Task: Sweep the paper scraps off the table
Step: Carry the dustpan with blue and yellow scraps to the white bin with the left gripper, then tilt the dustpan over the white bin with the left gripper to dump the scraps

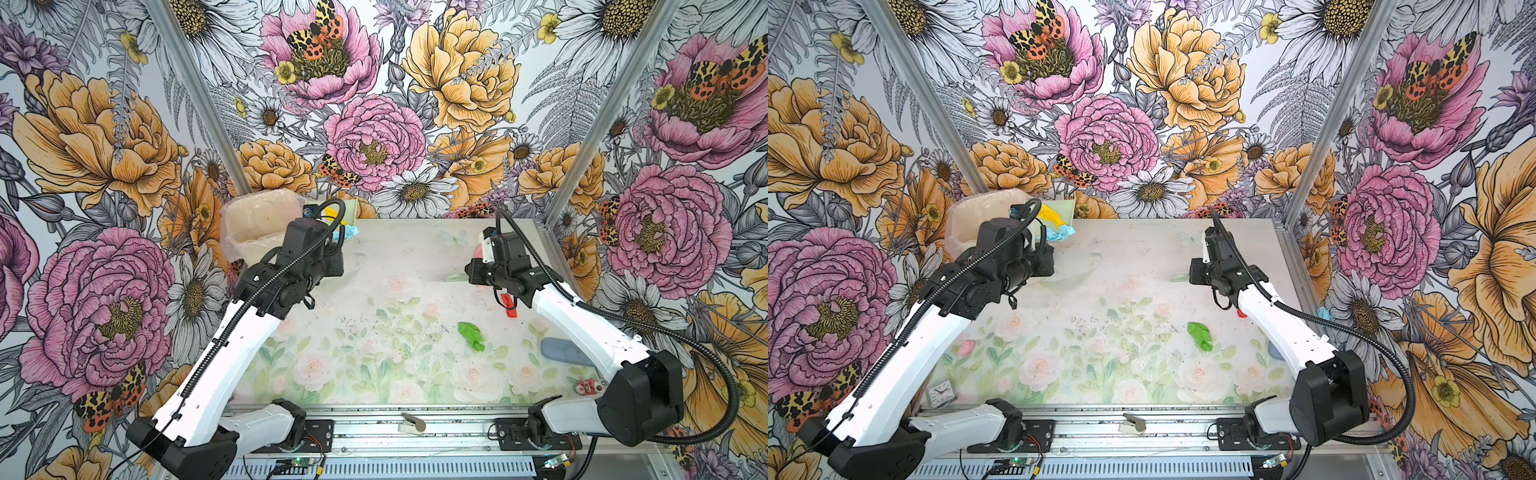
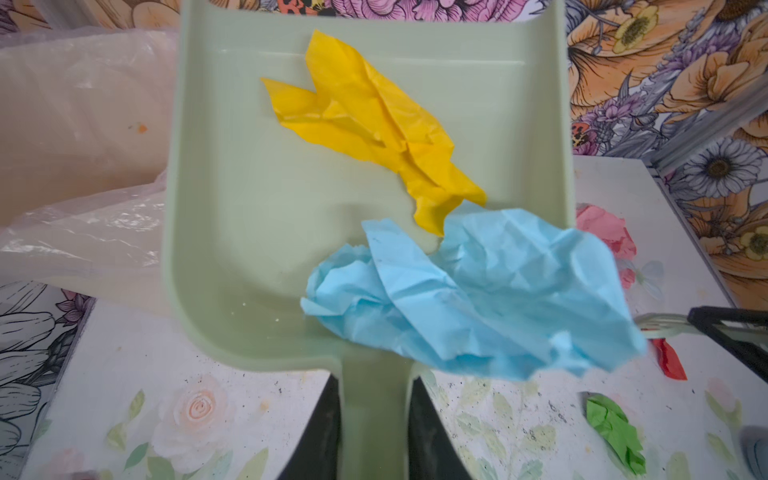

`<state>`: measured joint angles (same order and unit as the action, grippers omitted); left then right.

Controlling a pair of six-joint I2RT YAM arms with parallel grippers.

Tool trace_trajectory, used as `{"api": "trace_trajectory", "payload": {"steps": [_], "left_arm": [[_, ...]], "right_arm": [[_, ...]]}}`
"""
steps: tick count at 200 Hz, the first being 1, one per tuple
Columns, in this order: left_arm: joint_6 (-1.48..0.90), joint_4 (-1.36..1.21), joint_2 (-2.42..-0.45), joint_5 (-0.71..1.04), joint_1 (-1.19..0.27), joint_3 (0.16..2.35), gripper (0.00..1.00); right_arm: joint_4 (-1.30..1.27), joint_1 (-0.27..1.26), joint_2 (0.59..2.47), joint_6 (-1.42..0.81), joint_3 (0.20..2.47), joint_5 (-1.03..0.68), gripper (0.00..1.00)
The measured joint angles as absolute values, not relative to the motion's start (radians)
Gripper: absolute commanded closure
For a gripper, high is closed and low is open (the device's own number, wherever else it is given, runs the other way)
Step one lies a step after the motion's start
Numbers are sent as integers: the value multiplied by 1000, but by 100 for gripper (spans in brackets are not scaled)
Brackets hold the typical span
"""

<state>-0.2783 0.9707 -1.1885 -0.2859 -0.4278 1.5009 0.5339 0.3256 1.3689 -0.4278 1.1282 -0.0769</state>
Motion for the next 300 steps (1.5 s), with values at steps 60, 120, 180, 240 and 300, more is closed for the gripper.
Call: {"api": "trace_trajectory", "payload": {"steps": [60, 120, 180, 240, 300], "left_arm": [[-262, 981, -1285, -118, -160, 1630, 100], [-261, 985, -1477, 58, 30, 1720, 100], [-266, 992, -1589, 199, 127, 1769, 100], [-294, 992, -1615, 328, 212, 1773, 100], [-327, 993, -1633, 483, 290, 1791, 100]], "right_arm": [[533, 326, 1367, -425, 1103, -77, 100], [533, 326, 1347, -424, 1089, -84, 100], [533, 323, 1339, -424, 1069, -84, 100], [533, 321, 1335, -417, 1068, -84, 100], [533, 321, 1336, -417, 1068, -88, 100]]}}
